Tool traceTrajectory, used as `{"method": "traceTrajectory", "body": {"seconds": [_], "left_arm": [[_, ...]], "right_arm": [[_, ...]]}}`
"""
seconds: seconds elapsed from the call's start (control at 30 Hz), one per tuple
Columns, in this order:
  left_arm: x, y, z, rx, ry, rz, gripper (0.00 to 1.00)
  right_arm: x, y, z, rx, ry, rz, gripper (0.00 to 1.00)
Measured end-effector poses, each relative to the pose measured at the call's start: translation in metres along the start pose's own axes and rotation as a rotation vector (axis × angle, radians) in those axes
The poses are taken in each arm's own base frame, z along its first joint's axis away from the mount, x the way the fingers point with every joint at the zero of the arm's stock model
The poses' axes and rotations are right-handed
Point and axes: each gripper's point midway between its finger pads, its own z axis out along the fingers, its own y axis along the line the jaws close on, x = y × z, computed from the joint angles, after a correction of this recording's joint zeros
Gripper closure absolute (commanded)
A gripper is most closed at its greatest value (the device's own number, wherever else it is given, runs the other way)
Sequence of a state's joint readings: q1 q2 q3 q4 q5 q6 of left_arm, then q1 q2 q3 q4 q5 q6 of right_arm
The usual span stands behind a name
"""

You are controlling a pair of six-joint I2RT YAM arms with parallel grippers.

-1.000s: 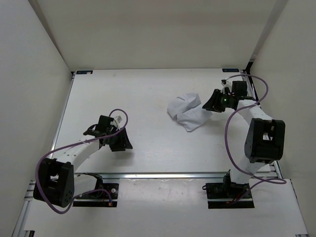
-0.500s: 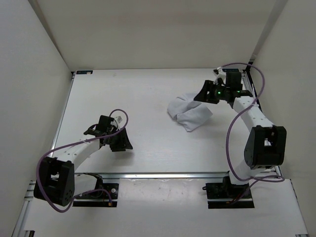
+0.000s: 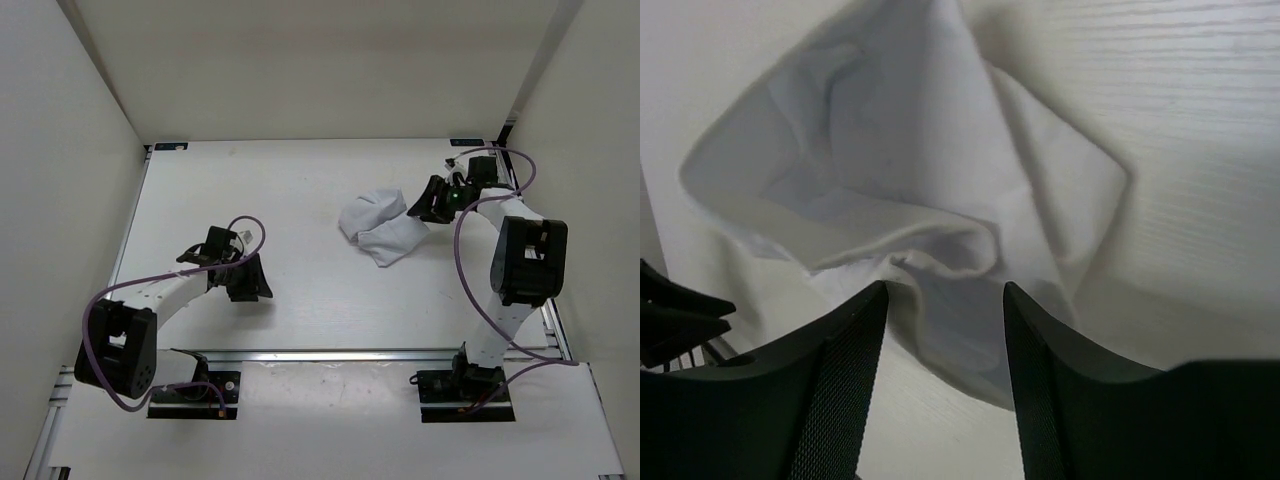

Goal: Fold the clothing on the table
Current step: Flatten the skirt out

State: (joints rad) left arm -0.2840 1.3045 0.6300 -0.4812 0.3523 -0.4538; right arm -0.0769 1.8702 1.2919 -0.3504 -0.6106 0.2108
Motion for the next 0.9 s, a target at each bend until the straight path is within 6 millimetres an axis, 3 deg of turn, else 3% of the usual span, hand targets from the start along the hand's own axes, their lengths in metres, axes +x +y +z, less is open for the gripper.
{"method": "traceTrajectory", "body": {"seconds": [0.1, 0.17, 0.3, 0.33, 0.43, 0.5, 0.6, 0.63, 0.67, 0.7, 0.77, 0.83, 0.9], "left_arm": [[0.002, -0.001, 0.002, 0.0, 0.009, 0.002, 0.43], [0.002, -0.001, 0.002, 0.0, 0.009, 0.0, 0.43], [0.002, -0.001, 0.002, 0.0, 0.008, -0.004, 0.43], [0.002, 0.0, 0.002, -0.001, 0.008, -0.005, 0.44], [0.001, 0.0, 0.002, -0.001, 0.006, -0.006, 0.43], [0.001, -0.001, 0.002, 0.0, 0.006, -0.004, 0.43], [0.0, -0.001, 0.002, 0.003, 0.001, -0.003, 0.43], [0.0, -0.002, 0.002, 0.005, 0.0, -0.003, 0.43], [0.0, -0.002, 0.002, 0.006, 0.0, -0.003, 0.44], [0.0, -0.002, 0.002, 0.007, 0.0, -0.004, 0.44], [-0.001, -0.002, 0.002, 0.008, -0.002, -0.004, 0.43], [-0.001, -0.003, 0.003, 0.01, -0.002, -0.004, 0.43], [0.0, -0.003, 0.003, 0.01, -0.001, -0.003, 0.43]], "right_arm": [[0.005, 0.017, 0.007, -0.046, 0.018, -0.028, 0.48], [0.008, 0.027, 0.01, -0.07, 0.03, -0.043, 0.56], [0.014, 0.042, 0.01, -0.111, 0.045, -0.046, 1.0], [0.014, 0.043, 0.009, -0.116, 0.045, -0.044, 1.0], [0.017, 0.051, 0.007, -0.124, 0.052, -0.046, 1.0], [0.027, 0.068, 0.007, -0.14, 0.069, -0.08, 1.0], [0.061, 0.131, 0.013, -0.211, 0.141, -0.226, 1.0], [0.078, 0.157, 0.015, -0.249, 0.177, -0.287, 0.94], [0.1, 0.185, 0.016, -0.294, 0.219, -0.353, 0.72], [0.123, 0.21, 0.015, -0.34, 0.268, -0.411, 0.58], [0.172, 0.242, 0.01, -0.412, 0.376, -0.502, 0.47], [0.203, 0.247, 0.004, -0.414, 0.464, -0.534, 0.47], [0.209, 0.23, -0.001, -0.353, 0.495, -0.519, 0.46]]}}
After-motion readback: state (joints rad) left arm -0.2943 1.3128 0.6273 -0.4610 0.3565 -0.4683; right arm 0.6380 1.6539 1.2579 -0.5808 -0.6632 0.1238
